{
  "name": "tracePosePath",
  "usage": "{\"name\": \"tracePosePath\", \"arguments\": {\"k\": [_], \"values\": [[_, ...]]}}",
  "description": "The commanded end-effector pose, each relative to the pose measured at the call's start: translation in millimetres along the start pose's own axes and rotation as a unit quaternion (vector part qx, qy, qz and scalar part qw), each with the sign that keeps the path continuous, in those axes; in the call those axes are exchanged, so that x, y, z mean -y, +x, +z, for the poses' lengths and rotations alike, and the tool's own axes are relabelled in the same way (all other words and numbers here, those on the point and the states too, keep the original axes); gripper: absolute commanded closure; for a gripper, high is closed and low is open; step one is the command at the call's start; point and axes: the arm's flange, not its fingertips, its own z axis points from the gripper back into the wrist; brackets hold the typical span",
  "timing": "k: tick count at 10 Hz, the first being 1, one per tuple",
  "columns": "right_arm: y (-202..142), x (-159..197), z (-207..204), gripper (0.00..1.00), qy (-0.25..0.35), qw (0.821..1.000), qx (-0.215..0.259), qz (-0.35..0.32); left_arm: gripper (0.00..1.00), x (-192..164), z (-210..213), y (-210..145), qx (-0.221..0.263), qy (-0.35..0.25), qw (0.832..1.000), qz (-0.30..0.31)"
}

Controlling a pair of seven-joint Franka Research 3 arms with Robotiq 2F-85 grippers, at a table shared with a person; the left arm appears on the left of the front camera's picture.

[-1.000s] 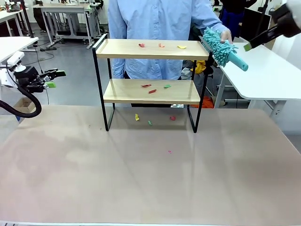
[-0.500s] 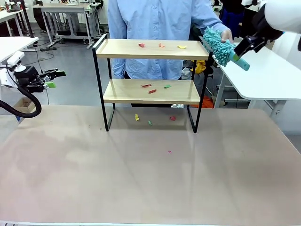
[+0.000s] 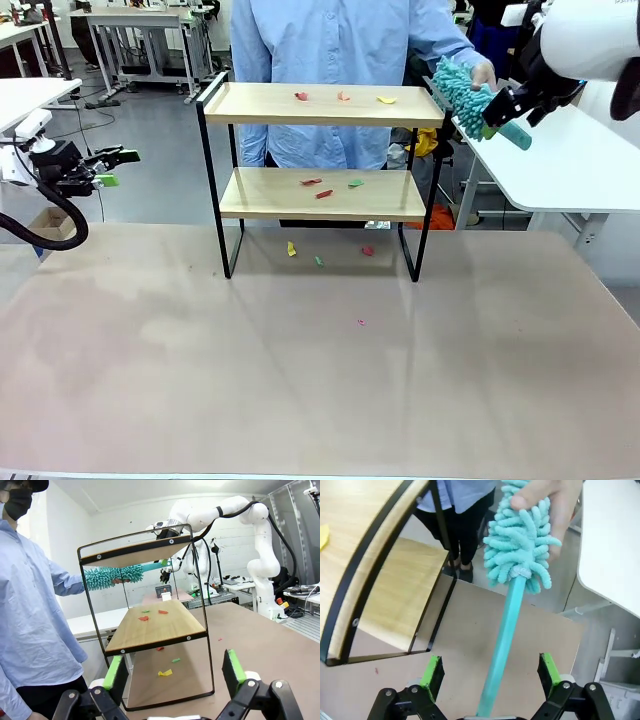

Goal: Clean the shelf.
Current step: Pick up the Duster handed by the human.

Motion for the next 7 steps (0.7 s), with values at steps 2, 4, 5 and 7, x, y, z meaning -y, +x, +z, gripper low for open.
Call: {"name": "tracePosePath", "arguments": {"k": [2,4,5,7], "values": [[3.7,-1.4,-6.3,0.00,-0.037,0.999,0.000,-0.028,0.00,0.7,-0.3,1.6,-0.005,-0.004,1.000,-0.008],[3.8,3.9,-8.2,0.02,-0.038,0.998,0.004,-0.041,0.00,0.7,-0.3,1.6,-0.005,-0.004,1.000,-0.008],[3.7,5.8,-8.2,0.58,-0.042,0.998,0.006,-0.048,0.00,0.7,-0.3,1.6,-0.005,-0.004,1.000,-0.008],[3.6,8.4,-5.2,1.00,-0.042,0.998,0.008,-0.052,0.00,0.7,-0.3,1.6,-0.005,-0.004,1.000,-0.008]]}}
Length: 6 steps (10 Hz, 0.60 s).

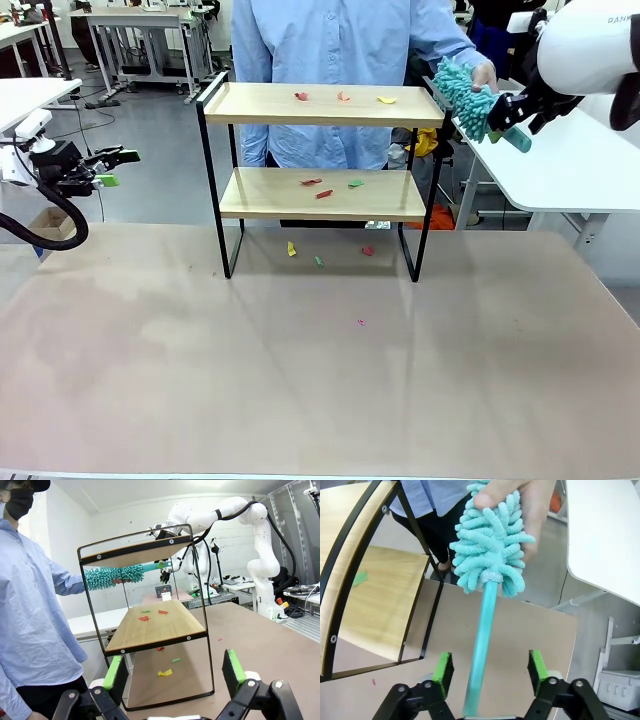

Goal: Clean the shelf.
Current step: Pick up the Duster handed by the human.

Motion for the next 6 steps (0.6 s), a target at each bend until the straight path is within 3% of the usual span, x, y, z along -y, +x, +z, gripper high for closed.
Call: {"name": "tracePosePath", "arguments": {"k": [1,2,3,5,6], "values": [[4.4,-0.7,1.6,1.00,-0.023,1.000,0.009,-0.017,0.00,0.7,-0.3,1.6,-0.005,-0.004,1.000,-0.008],[3.8,-0.3,6.9,1.00,-0.023,1.000,0.010,-0.018,0.00,0.7,-0.3,1.6,-0.005,-0.004,1.000,-0.008],[3.8,-0.2,9.8,0.82,-0.022,1.000,0.009,-0.019,0.00,0.7,-0.3,1.6,-0.005,-0.004,1.000,-0.008],[2.4,-0.2,15.9,1.00,-0.020,0.999,0.015,-0.020,0.00,0.7,-0.3,1.6,-0.005,-0.004,1.000,-0.008],[2.2,0.6,14.5,1.00,-0.022,0.999,0.011,-0.021,0.00,0.7,-0.3,1.6,-0.005,-0.004,1.000,-0.008]]}}
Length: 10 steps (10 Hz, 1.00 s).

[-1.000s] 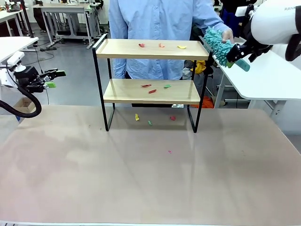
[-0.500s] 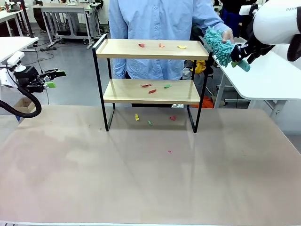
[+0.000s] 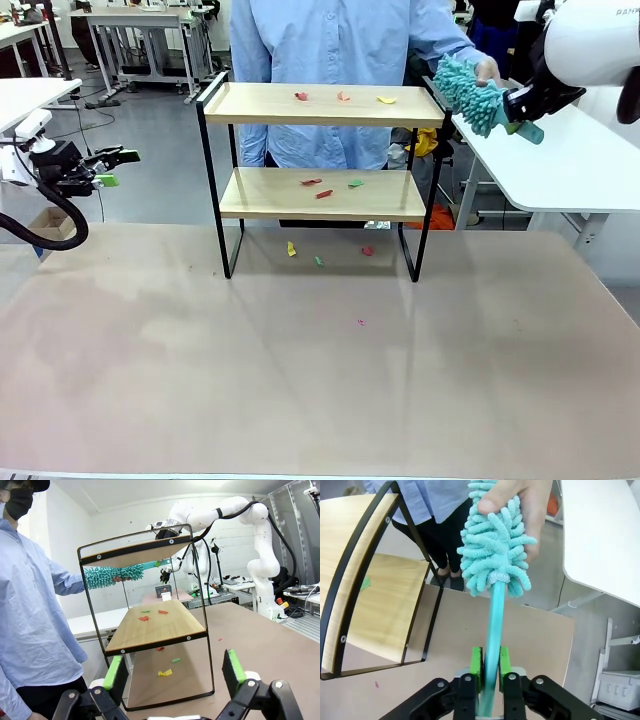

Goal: Clean the shelf.
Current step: Pick up the Duster handed by the human, then clean the specific section of the Shelf indicated by the human with the Duster.

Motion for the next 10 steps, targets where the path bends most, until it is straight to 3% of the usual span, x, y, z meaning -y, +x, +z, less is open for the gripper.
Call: {"name": "tracePosePath", "arguments": {"k": [1,4,6,7,10], "values": [[-0.7,-0.4,-2.9,1.00,-0.021,1.000,-0.004,-0.013,0.00,0.7,-0.3,1.6,-0.005,-0.004,1.000,-0.008],[-4.4,7.0,-7.8,1.00,-0.027,0.999,-0.002,-0.023,0.00,0.7,-0.3,1.6,-0.005,-0.004,1.000,-0.008],[-7.8,10.8,-11.7,1.00,0.002,0.999,0.054,-0.005,0.00,0.7,-0.3,1.6,-0.005,-0.004,1.000,-0.008],[-3.4,9.6,-7.2,1.00,-0.006,1.000,-0.006,-0.013,0.00,0.7,-0.3,1.6,-0.005,-0.004,1.000,-0.008],[-3.4,9.6,-7.2,1.00,-0.006,1.000,-0.006,-0.013,0.00,0.7,-0.3,1.6,-0.005,-0.004,1.000,-0.008]]}}
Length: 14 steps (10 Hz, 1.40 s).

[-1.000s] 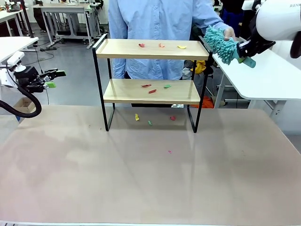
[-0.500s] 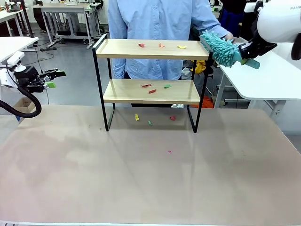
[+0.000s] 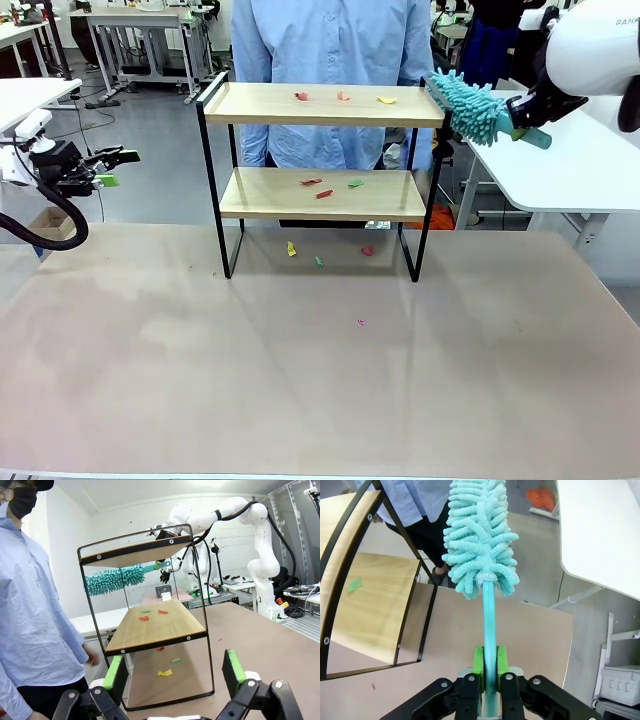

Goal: Clean the shelf.
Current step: Clean the specific section of the Shelf indicated by the human with the Duster.

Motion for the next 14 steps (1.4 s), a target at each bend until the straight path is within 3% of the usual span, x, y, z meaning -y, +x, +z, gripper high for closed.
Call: {"name": "tracePosePath", "arguments": {"k": [1,5,6,8,9,12,14], "values": [[3.2,0.9,4.8,1.00,-0.002,1.000,0.002,0.000,0.00,0.7,-0.3,1.6,-0.005,-0.004,1.000,-0.008],[3.2,0.9,4.8,1.00,-0.002,1.000,0.002,0.000,0.00,0.7,-0.3,1.6,-0.005,-0.004,1.000,-0.008],[0.1,0.0,0.3,0.87,0.000,1.000,0.000,0.000,0.00,0.7,-0.3,1.6,-0.005,-0.004,1.000,-0.008],[-21.9,27.8,23.8,0.87,-0.007,0.999,-0.025,0.034,0.00,0.7,-0.3,1.6,-0.005,-0.004,1.000,-0.008],[-40.8,40.4,40.6,0.87,0.015,0.994,-0.065,0.085,0.00,0.7,-0.3,1.6,-0.005,-0.004,1.000,-0.008],[-84.1,65.7,81.4,0.87,-0.011,0.970,-0.143,0.194,0.00,0.7,-0.3,1.6,-0.005,-0.004,1.000,-0.008],[-113.8,71.3,109.1,0.87,0.000,0.939,-0.214,0.268,0.00,0.7,-0.3,1.6,-0.005,-0.004,1.000,-0.008]]}}
